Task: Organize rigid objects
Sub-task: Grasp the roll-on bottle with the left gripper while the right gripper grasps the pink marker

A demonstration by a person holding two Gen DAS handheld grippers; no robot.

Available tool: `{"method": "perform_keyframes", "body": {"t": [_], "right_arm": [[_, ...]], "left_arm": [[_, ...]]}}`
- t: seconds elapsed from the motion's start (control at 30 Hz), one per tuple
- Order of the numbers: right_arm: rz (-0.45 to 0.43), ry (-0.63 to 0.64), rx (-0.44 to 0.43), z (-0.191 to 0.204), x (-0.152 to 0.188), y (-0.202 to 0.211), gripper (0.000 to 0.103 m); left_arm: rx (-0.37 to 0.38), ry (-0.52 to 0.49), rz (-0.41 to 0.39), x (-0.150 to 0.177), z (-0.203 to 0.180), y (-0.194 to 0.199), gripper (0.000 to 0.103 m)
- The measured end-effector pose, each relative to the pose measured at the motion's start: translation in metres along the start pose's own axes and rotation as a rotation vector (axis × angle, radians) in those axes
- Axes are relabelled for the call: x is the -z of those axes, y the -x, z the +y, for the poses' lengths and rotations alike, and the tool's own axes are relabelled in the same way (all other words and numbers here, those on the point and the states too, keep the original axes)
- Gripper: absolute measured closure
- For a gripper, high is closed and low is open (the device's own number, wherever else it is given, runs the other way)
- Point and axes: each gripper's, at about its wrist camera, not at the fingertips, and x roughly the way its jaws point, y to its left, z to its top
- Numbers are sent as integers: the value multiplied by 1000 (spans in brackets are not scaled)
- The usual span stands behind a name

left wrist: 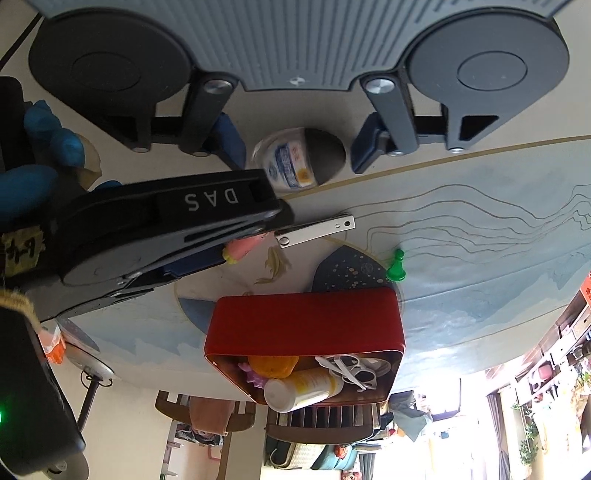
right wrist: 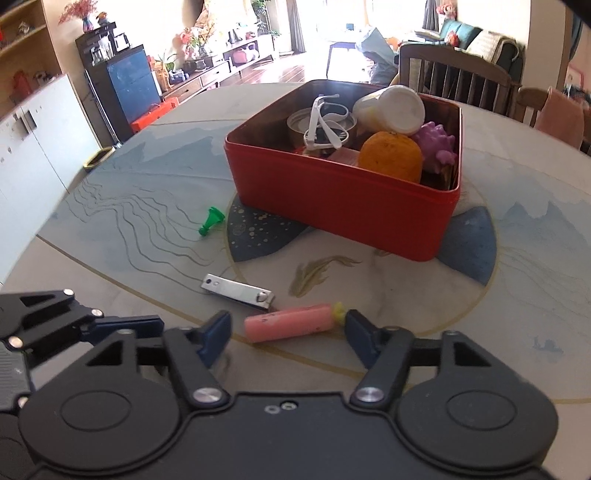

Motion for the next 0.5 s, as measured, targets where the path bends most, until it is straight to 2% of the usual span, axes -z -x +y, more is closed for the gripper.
{"method": "perform_keyframes", "body": {"t": [0.07, 0.3, 0.5], "right_arm": [[-3, 13, 7, 1, 1, 0, 43], [-3, 14, 19, 2, 0, 1, 44], [-4, -33, 33, -1, 2, 6, 44]], "left_arm": [[-4, -6, 0, 0, 0, 1, 49], [18, 9, 5, 0, 6, 2, 49], [28, 50, 20, 0, 17, 5, 49]]}}
